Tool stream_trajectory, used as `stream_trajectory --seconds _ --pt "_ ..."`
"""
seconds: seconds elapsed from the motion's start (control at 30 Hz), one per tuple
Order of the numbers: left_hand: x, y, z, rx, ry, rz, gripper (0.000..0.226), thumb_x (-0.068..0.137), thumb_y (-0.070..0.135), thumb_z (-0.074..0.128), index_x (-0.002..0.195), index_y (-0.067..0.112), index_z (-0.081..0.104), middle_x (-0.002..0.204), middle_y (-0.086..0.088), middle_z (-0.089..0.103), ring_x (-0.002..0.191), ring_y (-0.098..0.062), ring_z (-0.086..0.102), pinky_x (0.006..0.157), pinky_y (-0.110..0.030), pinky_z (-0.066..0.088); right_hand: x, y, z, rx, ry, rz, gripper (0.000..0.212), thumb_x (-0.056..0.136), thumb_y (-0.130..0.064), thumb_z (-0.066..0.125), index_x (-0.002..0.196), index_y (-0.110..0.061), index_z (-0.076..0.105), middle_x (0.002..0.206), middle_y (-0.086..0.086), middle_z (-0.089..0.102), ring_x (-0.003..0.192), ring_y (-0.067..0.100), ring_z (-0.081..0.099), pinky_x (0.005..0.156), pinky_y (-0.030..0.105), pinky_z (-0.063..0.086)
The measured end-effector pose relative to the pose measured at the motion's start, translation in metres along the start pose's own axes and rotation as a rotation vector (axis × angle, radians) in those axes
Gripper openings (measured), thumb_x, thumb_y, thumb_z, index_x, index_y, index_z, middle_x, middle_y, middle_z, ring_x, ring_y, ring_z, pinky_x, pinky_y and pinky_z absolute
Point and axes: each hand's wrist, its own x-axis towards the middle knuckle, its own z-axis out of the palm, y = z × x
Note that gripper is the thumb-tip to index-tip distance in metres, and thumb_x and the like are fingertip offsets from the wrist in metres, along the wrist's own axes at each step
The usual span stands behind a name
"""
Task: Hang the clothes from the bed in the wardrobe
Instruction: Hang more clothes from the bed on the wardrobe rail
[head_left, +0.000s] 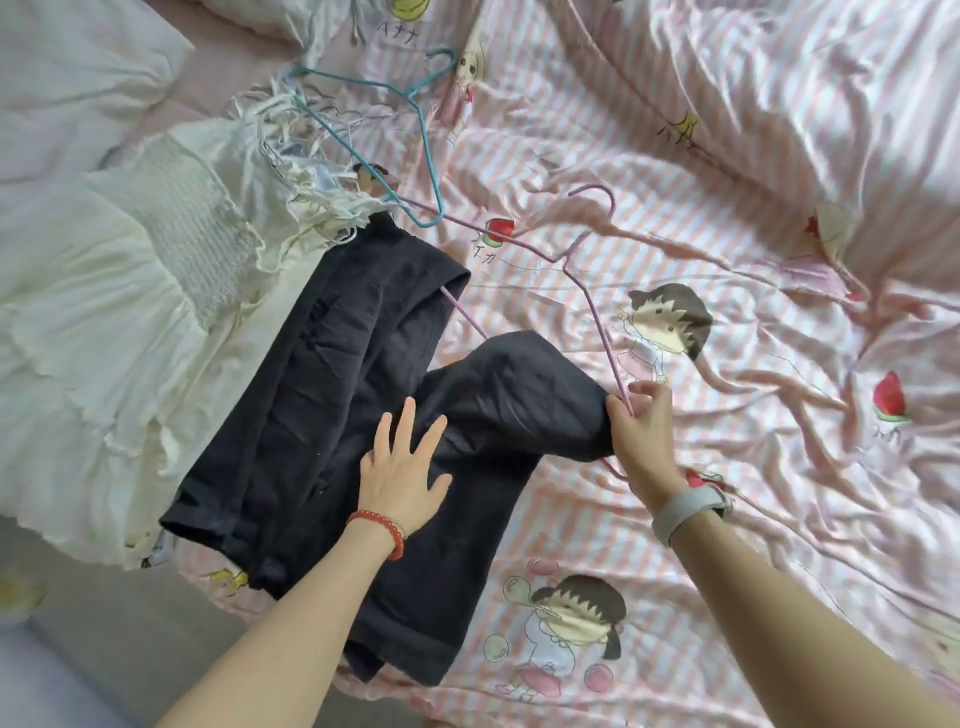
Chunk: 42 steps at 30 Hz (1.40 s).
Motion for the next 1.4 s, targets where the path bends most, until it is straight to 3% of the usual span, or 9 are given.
stream_trajectory --seconds 0.07,0.17,0.33,0.53,0.67,0.9,1.07,1.23,1.4 --pt "-0.013 0.006 -0.003 -0.057 -0.023 0.036 0.063 0.092 0.040 0.046 0.145 0.037 0.013 0.155 0.002 -0.014 0.142 -0.024 -0.005 0.109 -0.046 0.022 -0.018 0.012 -0.021 -0.014 0.025 -0.048 0.004 0.088 -0.019 0.049 0.091 -0.017 0.051 0.084 0.002 0.057 0.084 0.022 0.054 0.074 0.036 0.044" --pt "-0.034 0.020 -0.007 -0.164 -0.005 0.079 0.050 0.093 0.035 0.044 0.141 0.032 0.028 0.156 0.003 -0.002 0.143 -0.019 -0.002 0.110 -0.046 0.019 -0.040 0.015 -0.050 -0.018 0.056 -0.147 0.020 0.090 -0.019 0.048 0.073 -0.013 0.058 0.066 -0.001 0.055 0.068 0.015 0.049 0.057 0.028 0.037" --pt "-0.061 0.051 -0.037 -0.355 0.225 0.115 0.021 0.091 0.021 0.051 0.112 0.018 0.050 0.152 -0.004 0.021 0.140 -0.021 0.018 0.108 -0.046 0.025 -0.081 0.015 -0.093 0.046 0.149 -0.203 0.021 0.090 -0.016 0.050 0.072 -0.009 0.059 0.069 0.006 0.058 0.070 0.018 0.050 0.064 0.033 0.036" --pt "-0.052 0.076 -0.110 -0.164 0.606 0.171 0.046 0.091 0.015 0.051 0.135 0.008 0.041 0.145 -0.014 0.033 0.133 -0.029 0.030 0.103 -0.044 0.032 -0.116 -0.010 -0.131 -0.031 0.259 -0.442 0.015 0.090 -0.016 0.054 0.080 -0.009 0.063 0.069 0.002 0.061 0.066 0.020 0.053 0.062 0.033 0.039" --pt "-0.048 0.087 -0.159 -0.066 0.749 0.111 0.041 0.088 0.015 0.059 0.127 0.004 0.052 0.125 -0.021 0.048 0.115 -0.038 0.042 0.089 -0.049 0.043 -0.124 -0.057 -0.153 -0.125 0.320 -0.746 0.008 0.086 -0.010 0.060 0.081 -0.007 0.065 0.064 0.002 0.062 0.057 0.024 0.056 0.053 0.037 0.043" --pt "-0.076 0.084 -0.203 -0.078 0.850 0.217 0.014 0.076 -0.008 0.067 0.086 0.001 0.071 0.086 -0.019 0.055 0.082 -0.037 0.052 0.058 -0.046 0.051 -0.130 -0.098 -0.168 -0.190 0.385 -0.848 0.010 0.088 -0.017 0.058 0.084 -0.012 0.064 0.071 0.007 0.067 0.066 0.032 0.062 0.057 0.035 0.044" --pt "-0.129 0.072 -0.221 -0.114 0.920 0.205 0.019 0.078 -0.011 0.063 0.092 0.000 0.071 0.084 -0.020 0.056 0.081 -0.036 0.056 0.071 -0.045 0.053 -0.147 -0.126 -0.151 -0.219 0.393 -0.988 0.015 0.085 -0.017 0.055 0.082 -0.008 0.067 0.071 0.008 0.069 0.062 0.032 0.064 0.058 0.026 0.035" --pt "-0.215 0.060 -0.216 -0.138 1.133 0.128 0.022 0.073 -0.002 0.071 0.095 0.002 0.071 0.079 -0.011 0.054 0.065 -0.024 0.057 0.062 -0.028 0.051 -0.185 -0.184 -0.115 -0.118 0.223 -1.166 0.021 0.085 -0.022 0.051 0.081 -0.008 0.066 0.067 0.009 0.067 0.062 0.032 0.063 0.055 0.031 0.041" --pt "-0.285 0.003 -0.228 0.014 1.149 -0.103 0.019 0.080 0.011 0.068 0.099 0.011 0.070 0.113 -0.012 0.060 0.108 -0.033 0.054 0.092 -0.046 0.040 -0.250 -0.234 -0.078 -0.059 -0.032 -1.397 0.020 0.084 -0.021 0.053 0.080 -0.008 0.068 0.065 0.006 0.068 0.058 0.026 0.062 0.055 0.030 0.041"
